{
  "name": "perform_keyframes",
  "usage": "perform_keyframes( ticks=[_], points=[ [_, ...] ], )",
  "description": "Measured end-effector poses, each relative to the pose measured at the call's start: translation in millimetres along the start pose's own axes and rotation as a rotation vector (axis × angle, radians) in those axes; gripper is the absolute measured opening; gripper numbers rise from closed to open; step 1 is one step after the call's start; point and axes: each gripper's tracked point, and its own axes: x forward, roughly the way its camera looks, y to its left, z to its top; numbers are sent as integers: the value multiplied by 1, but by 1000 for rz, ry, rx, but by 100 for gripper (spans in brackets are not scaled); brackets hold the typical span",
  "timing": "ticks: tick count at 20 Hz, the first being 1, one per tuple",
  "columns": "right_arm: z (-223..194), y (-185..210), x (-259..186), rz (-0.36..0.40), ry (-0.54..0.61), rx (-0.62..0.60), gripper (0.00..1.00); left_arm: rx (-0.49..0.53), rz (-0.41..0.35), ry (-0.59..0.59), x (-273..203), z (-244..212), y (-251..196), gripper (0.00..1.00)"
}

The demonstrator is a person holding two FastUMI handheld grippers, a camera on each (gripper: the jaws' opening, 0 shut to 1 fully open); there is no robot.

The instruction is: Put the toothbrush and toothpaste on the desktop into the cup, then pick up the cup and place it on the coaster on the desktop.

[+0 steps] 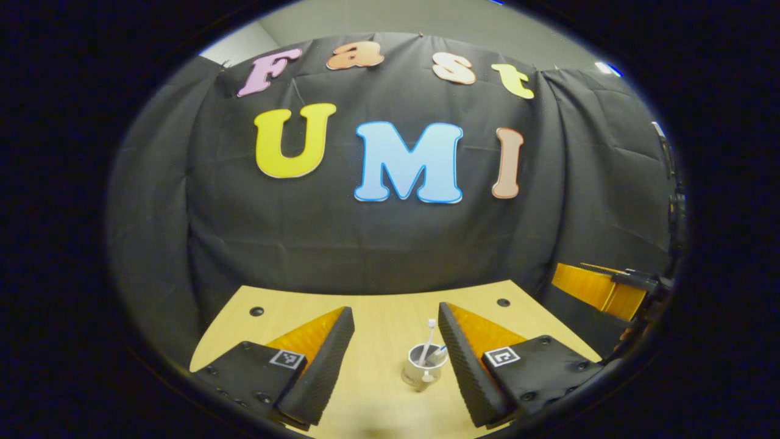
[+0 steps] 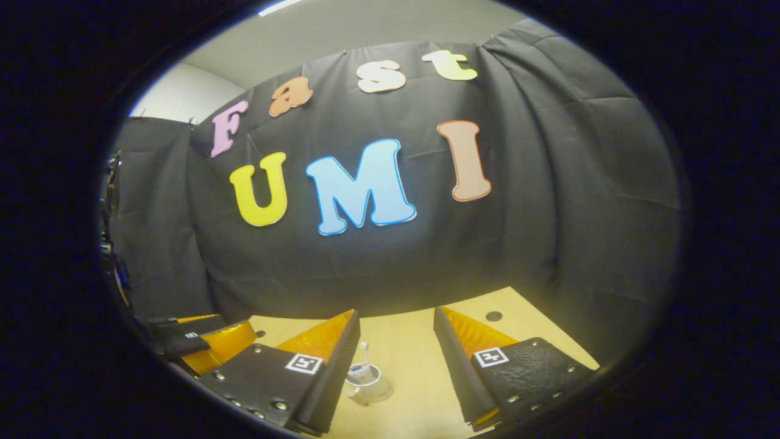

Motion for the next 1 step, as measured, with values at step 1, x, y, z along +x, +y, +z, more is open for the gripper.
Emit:
perform_keyframes(
  ticks=[1],
  points=[
    [3, 1, -3, 4, -6, -3, 76, 7, 16, -36, -4, 9, 1, 93]
  ],
)
